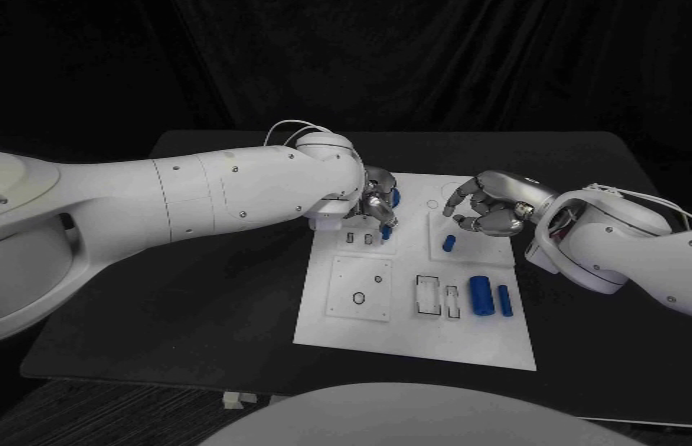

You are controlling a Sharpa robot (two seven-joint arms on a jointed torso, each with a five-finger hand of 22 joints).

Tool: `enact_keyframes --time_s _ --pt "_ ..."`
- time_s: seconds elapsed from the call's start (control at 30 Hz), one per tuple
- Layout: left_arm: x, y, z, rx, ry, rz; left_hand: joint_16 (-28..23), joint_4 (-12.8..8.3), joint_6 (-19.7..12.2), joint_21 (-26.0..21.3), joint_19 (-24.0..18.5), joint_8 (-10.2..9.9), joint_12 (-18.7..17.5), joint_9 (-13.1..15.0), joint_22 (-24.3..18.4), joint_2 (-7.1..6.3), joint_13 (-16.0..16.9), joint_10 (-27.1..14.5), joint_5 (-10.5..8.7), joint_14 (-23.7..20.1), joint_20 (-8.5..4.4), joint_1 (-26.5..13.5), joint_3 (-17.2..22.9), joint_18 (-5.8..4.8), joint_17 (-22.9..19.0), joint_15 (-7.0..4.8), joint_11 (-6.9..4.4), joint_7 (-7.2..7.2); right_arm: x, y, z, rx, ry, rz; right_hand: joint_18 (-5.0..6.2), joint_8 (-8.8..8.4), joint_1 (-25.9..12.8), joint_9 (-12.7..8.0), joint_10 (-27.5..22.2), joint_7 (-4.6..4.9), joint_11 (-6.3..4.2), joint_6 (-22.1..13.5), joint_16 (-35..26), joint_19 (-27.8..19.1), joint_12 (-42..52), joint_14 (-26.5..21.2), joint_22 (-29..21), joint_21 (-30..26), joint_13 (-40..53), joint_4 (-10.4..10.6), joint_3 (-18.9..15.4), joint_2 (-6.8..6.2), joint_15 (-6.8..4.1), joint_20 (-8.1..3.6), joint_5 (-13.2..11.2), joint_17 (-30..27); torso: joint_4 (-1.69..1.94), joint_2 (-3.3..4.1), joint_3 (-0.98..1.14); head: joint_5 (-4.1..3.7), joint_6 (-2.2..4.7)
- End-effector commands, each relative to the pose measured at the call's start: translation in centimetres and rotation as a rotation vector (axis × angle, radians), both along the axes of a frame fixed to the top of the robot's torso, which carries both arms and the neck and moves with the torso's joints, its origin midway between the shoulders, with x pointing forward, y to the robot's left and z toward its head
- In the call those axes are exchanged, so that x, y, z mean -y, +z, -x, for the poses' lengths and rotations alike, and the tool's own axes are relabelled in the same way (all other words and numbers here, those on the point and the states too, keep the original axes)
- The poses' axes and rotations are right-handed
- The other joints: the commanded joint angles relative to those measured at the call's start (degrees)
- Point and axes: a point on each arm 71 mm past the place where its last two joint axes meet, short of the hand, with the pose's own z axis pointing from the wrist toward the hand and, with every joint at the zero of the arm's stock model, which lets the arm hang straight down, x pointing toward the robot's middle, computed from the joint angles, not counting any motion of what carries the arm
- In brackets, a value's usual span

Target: Assemble the parts on the task board

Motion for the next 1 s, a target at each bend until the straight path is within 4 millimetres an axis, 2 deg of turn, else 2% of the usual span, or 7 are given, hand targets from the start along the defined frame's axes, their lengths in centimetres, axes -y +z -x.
enact_keyframes --time_s 0.03,1.0 --pt "0.2 0.2 -0.1 0.03 -0.001 0.048 0.1 -0.5 1.4 -0.2 -0.4 -0.1 -0.3 0.0 10.5 0.07 9.8 0.5 0.42 5.8 -0.02 0.6 0.0 0.25 15.1 0.33 0.39 -1.9 0.0 0.0 0.1 0.011 -0.002 -0.006 -0.53 -0.19 0.6 0.0 6.2 -0.02 0.36 -0.3 0.1 5.2 0.2 6.0 14.6 -0.2 15.1 0.0 0.3 -0.07 0.5 0.5 0.2 15.1 0.01 0.01 -0.02 0.02 0.0" --pt "-2.4 -0.4 0.2 0.054 0.054 0.099 0.1 -0.6 1.2 -0.3 -0.4 -0.4 -0.5 0.0 10.5 -0.04 9.7 0.3 0.44 5.8 0.0 0.8 0.0 0.26 15.1 0.39 0.47 -1.81 0.2 -0.3 0.2 0.006 -0.005 -0.006 -0.52 -0.27 0.6 -0.1 6.2 0.02 0.43 -0.3 0.1 5.1 0.2 6.0 14.6 -0.2 15.1 -0.1 0.4 -0.1 0.57 0.57 0.3 15.1 0.02 0.01 -0.02 0.28 0.0"
